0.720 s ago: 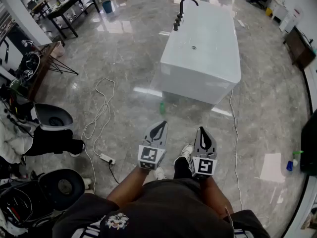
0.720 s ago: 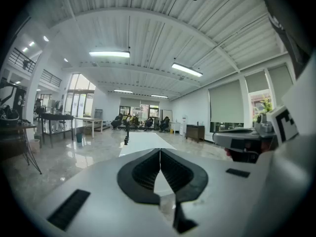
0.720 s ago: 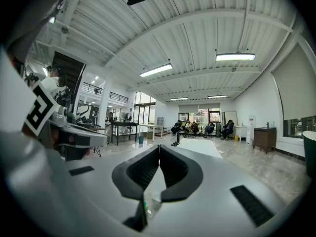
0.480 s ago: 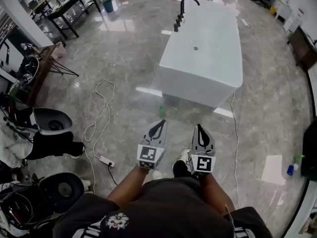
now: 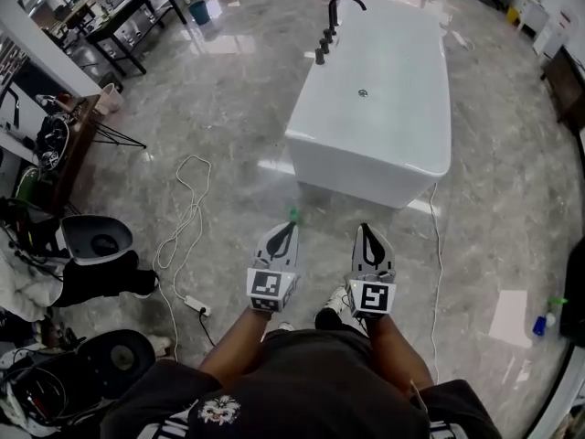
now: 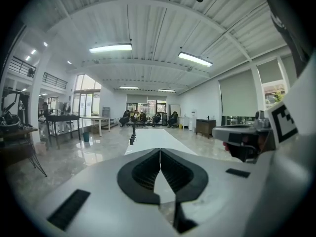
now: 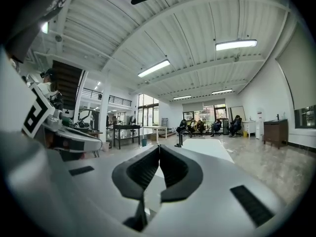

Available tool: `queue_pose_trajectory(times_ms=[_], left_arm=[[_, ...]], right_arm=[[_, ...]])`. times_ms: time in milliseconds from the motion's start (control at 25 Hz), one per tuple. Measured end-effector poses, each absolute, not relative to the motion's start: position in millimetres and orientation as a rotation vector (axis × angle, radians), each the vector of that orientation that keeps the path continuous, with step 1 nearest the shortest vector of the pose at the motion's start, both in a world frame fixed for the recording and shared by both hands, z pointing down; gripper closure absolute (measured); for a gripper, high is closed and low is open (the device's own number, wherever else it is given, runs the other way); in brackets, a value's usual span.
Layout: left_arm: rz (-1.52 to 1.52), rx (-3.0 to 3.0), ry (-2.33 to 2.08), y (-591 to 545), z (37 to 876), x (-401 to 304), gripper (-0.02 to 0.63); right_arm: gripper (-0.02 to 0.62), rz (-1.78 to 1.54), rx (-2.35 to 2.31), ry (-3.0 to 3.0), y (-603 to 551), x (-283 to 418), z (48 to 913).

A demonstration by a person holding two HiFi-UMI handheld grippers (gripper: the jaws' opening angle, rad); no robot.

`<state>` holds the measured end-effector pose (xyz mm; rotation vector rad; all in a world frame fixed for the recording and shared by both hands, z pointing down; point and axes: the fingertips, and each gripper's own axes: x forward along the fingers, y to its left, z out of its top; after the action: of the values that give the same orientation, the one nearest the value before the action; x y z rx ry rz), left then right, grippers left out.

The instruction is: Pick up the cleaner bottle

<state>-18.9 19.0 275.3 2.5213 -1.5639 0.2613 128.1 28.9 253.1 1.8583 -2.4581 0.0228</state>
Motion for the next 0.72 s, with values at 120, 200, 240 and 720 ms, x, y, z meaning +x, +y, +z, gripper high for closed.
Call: queue_pose_trajectory(times_ms=[120,200,240,720], left_arm=[[0.255,2.497,-1.579,0,279,-7,0.600],[0.251,2.500,-1.589,-11,278,-3,0.600],[0.252,2.502,-1.591,-16,278,-2,0.600],[0.282,2.504,-1.556,-82,297,-18,0.600]], right_arm=[[0.578,0.039,1.860,-2.465,10,144,254],[0.578,0.038,1.858,-2.471,1,151,256],[0.578,0.042,1.861,-2.470,-3,153,257],[0.578,0.058,1.915,-2.395,-58,142,271]])
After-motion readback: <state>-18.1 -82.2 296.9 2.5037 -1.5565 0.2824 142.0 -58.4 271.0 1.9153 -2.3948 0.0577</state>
